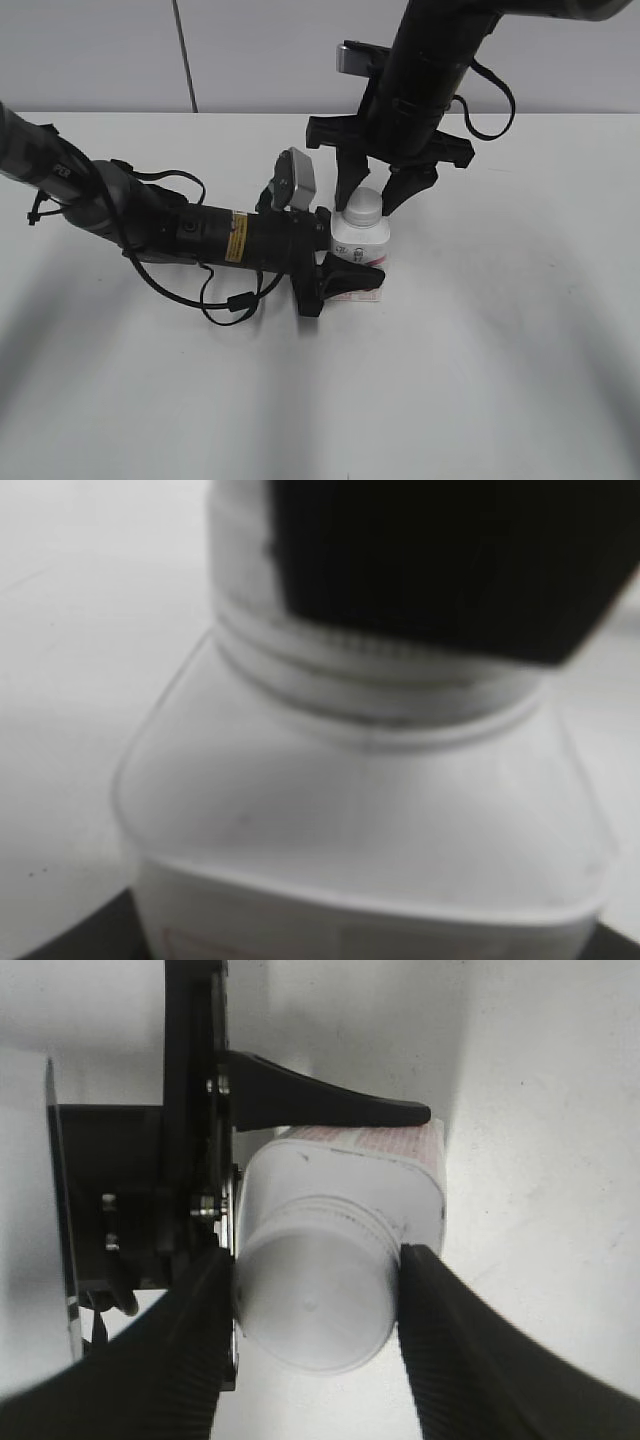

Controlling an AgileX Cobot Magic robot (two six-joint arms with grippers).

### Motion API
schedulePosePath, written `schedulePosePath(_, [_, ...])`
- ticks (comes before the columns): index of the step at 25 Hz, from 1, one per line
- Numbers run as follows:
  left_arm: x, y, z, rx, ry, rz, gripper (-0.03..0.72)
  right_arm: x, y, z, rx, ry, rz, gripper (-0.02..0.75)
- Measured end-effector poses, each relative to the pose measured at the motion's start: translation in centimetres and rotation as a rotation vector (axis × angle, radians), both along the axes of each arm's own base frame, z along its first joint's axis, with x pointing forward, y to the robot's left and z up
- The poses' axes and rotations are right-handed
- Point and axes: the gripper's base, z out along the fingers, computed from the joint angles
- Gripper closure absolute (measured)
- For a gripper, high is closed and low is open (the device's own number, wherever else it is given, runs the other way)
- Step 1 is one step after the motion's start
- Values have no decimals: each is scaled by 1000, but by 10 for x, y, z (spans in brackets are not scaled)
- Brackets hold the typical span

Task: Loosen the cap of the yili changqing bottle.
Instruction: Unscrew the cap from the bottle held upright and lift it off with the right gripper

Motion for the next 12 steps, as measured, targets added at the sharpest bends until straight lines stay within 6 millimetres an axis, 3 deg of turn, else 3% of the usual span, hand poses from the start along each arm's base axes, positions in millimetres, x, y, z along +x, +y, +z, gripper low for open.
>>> schedulePosePath(8, [0, 0, 0, 0, -3, -1, 294, 0, 0, 0, -3, -1, 22, 341])
schedulePosePath(12, [0, 0, 0, 1, -4, -2, 295, 0, 0, 0, -11, -45, 166, 342])
